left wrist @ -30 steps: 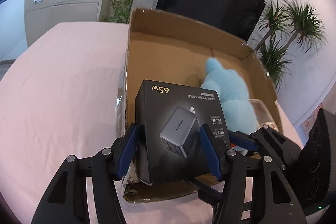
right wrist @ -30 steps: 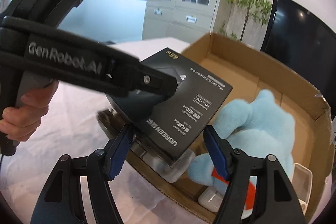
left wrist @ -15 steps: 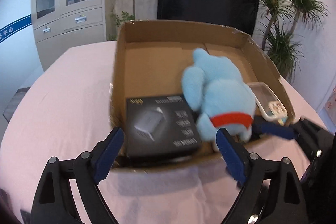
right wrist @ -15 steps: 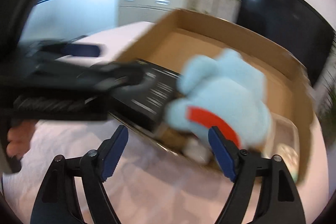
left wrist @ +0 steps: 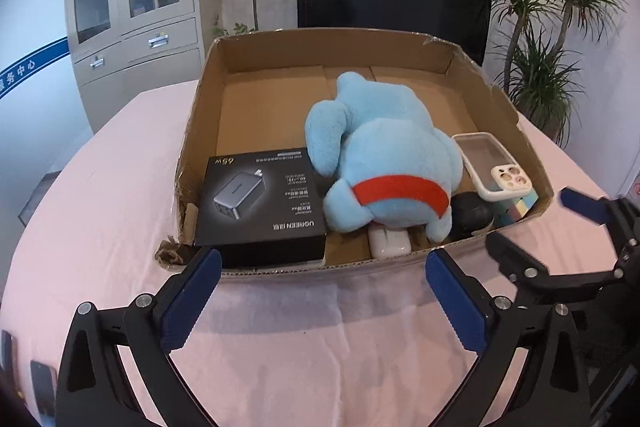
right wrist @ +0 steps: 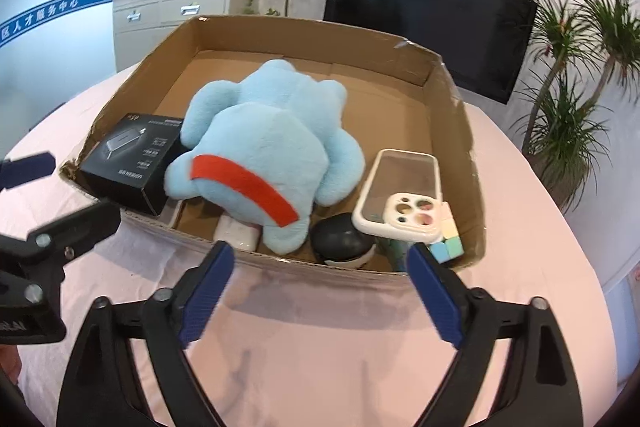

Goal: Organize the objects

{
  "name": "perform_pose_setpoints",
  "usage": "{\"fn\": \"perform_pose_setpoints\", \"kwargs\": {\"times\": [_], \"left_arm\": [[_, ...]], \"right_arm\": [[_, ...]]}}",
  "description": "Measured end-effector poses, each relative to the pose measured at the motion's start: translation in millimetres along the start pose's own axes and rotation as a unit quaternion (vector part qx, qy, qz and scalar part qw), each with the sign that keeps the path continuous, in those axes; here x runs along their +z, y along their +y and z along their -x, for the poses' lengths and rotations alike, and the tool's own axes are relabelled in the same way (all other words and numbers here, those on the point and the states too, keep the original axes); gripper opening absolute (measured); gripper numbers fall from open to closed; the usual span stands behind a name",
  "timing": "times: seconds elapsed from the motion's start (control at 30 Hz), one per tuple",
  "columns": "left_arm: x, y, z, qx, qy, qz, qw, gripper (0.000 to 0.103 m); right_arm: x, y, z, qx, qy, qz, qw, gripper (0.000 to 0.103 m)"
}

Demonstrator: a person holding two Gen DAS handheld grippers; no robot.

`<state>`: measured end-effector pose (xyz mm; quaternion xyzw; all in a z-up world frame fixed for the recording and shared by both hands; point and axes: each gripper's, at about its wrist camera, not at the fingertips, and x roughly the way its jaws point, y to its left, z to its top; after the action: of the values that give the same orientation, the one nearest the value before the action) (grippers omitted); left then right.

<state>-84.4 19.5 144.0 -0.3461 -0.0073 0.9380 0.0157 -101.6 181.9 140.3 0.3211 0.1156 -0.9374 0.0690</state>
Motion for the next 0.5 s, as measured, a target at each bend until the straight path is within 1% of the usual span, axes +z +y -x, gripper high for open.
{"fn": "perform_pose_setpoints", "kwargs": {"times": [0.07,0.17,0.2,0.27,0.37,0.43,0.5], "left_arm": [[-4,1,-4,0.006,0.016,0.016,0.9997,0.103],[-12,4,-9,0.003,0.032,0.049,0.9983,0.103],[-14,4,-11,0.0,0.038,0.05,0.998,0.103],[-18,0,-16,-0.005,0.049,0.036,0.9981,0.103],[-25,-6,-16,-0.008,0.05,0.018,0.9986,0.103],[-29,-8,-17,-0.007,0.051,0.019,0.9985,0.103],[-38,-10,-21,-0.008,0.065,0.033,0.9973,0.103]], "right_arm": [[-2,-5,3,-0.019,-0.012,-0.005,1.0,0.102],[-3,-8,2,-0.013,-0.012,-0.008,1.0,0.102],[-4,-9,2,-0.008,-0.011,-0.012,1.0,0.102],[-5,-11,1,-0.007,-0.01,-0.015,1.0,0.102],[-9,-12,-2,-0.006,-0.007,-0.015,1.0,0.102],[-12,-12,-5,-0.006,-0.003,-0.015,1.0,0.102],[-18,-14,-9,-0.002,0.004,-0.021,1.0,0.102]]}}
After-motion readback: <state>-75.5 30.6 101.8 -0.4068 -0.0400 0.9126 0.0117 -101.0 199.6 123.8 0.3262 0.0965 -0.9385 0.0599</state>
